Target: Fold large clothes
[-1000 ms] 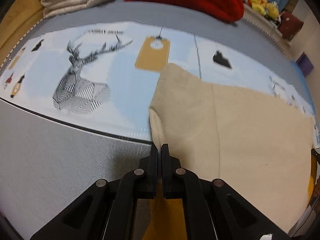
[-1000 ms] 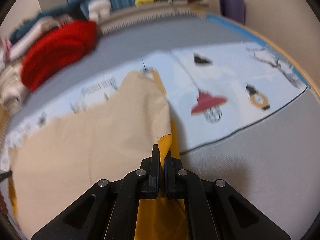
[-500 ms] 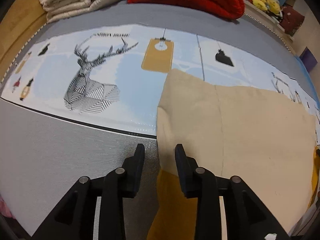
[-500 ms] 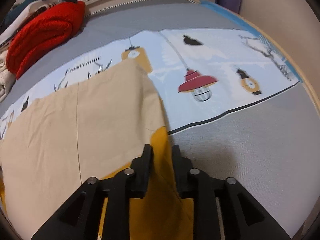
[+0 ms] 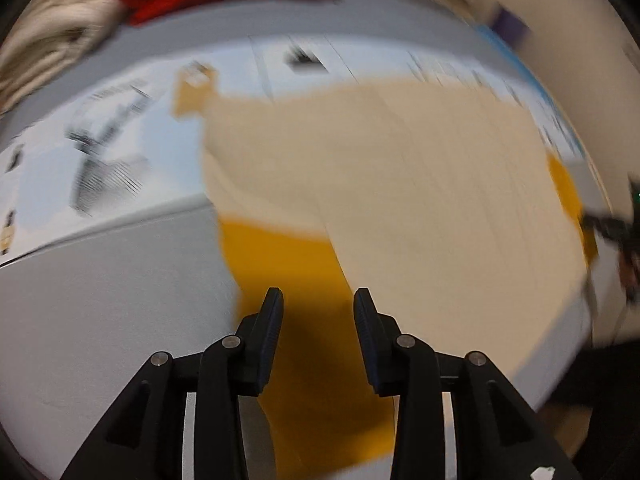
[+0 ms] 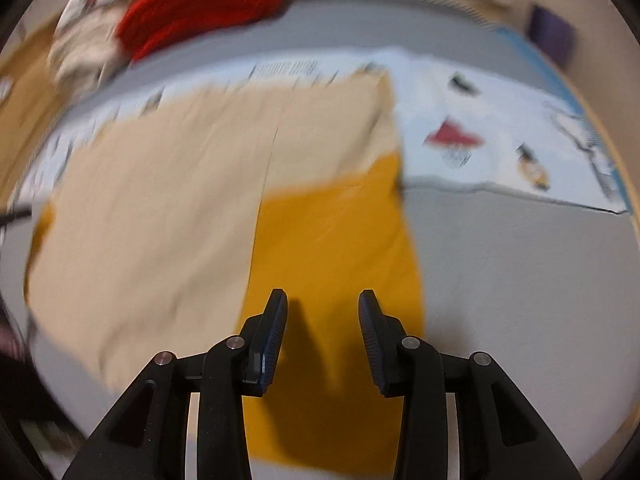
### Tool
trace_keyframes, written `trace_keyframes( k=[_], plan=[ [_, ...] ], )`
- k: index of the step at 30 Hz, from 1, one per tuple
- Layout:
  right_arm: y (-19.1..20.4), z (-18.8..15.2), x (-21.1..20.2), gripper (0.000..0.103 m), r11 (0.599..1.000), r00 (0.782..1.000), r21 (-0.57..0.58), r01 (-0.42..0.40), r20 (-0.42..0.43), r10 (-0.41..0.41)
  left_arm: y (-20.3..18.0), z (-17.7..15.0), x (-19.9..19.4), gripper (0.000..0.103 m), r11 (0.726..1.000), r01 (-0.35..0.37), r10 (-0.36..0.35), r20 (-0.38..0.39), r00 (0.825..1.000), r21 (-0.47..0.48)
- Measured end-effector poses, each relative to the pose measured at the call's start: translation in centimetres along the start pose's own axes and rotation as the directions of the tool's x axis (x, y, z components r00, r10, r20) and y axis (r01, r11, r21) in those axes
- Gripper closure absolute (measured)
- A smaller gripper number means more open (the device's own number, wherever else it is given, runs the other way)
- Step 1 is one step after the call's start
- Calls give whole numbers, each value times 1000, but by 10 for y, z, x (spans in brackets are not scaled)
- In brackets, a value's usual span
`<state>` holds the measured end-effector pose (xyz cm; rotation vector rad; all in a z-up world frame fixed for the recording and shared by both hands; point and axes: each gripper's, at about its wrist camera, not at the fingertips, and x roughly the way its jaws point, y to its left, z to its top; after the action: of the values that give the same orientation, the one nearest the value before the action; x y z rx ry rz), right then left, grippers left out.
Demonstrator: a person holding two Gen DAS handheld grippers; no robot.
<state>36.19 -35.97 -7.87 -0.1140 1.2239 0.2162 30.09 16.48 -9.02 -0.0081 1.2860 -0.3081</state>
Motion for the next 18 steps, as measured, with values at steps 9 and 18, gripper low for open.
trace_keyframes(
  k=[9, 18],
  plan=[
    [-14, -38, 26, 65, 999, 975, 2, 48, -219, -47, 13, -37, 27, 74, 996, -79, 86, -193, 977, 45],
    [-10, -44, 0, 65, 983, 962, -10, 186, -201, -184, -7, -59, 25, 72, 967, -208, 234, -189, 954, 148]
  ],
)
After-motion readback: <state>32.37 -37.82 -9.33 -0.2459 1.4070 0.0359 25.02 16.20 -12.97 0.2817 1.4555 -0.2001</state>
